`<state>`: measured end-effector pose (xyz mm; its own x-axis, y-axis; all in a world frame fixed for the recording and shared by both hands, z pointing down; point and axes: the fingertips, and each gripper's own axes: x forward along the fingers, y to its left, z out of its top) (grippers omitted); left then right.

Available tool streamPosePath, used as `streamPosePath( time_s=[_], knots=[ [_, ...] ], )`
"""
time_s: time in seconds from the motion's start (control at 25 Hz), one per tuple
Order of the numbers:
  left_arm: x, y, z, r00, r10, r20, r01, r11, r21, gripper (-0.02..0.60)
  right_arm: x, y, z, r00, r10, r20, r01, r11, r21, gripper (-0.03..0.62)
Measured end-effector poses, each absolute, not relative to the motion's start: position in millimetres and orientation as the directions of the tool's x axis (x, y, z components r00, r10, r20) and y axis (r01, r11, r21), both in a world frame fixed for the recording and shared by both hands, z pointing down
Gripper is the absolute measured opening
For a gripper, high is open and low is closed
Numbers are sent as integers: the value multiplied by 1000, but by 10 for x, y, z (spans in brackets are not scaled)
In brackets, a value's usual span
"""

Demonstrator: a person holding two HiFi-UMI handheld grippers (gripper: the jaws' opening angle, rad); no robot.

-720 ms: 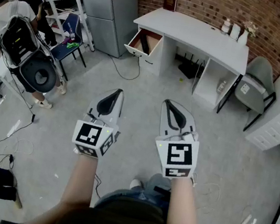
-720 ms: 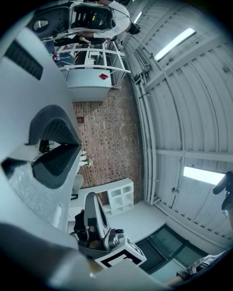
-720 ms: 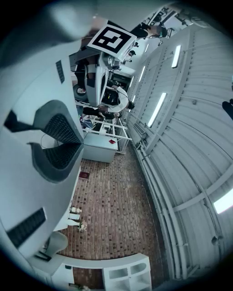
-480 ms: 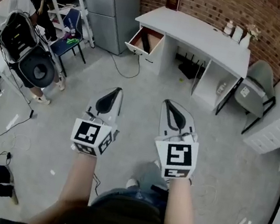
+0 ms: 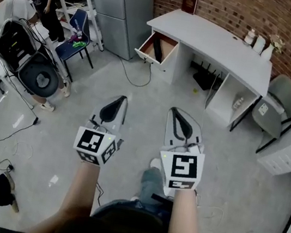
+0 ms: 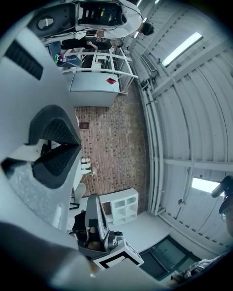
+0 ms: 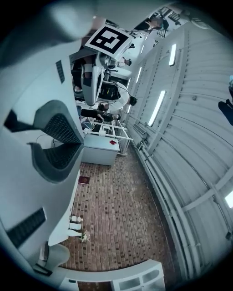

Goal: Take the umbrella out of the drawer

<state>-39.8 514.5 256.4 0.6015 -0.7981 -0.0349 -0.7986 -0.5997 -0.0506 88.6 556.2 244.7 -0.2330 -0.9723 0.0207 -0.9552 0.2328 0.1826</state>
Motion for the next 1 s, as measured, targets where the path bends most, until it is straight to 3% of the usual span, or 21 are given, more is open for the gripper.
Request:
streamPosePath(
  time_s=[0.64, 1.0],
  knots=[
    [273, 3115, 2559, 559, -829, 3, -828, -559, -43, -3, 1492, 3355, 2369, -354, -935, -15, -934, 353, 64, -8],
    [427, 2346, 2614, 518, -855, 29, -855, -518, 4, -3, 1598, 2578, 2480, -404, -914, 38, -911, 406, 69, -8]
  ],
)
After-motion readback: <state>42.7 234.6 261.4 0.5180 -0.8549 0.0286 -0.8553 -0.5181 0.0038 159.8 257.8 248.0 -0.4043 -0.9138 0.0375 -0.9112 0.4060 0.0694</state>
